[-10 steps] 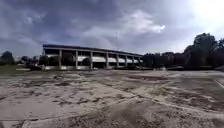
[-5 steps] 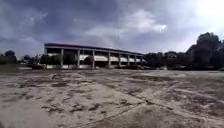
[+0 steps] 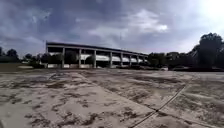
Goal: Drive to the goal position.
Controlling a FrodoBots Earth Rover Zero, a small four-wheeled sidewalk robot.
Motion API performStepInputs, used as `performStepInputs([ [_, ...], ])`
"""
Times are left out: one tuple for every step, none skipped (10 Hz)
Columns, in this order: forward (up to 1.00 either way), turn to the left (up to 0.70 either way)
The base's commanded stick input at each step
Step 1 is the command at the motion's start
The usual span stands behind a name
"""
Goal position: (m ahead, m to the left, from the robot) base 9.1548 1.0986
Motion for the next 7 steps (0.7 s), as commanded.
performStepInputs([
  [0.70, -0.35],
  [0.70, -0.35],
  [0.70, -0.19],
  [0.70, 0.00],
  [0.70, 0.00],
  [0.70, 0.00],
  [0.70, 0.00],
])
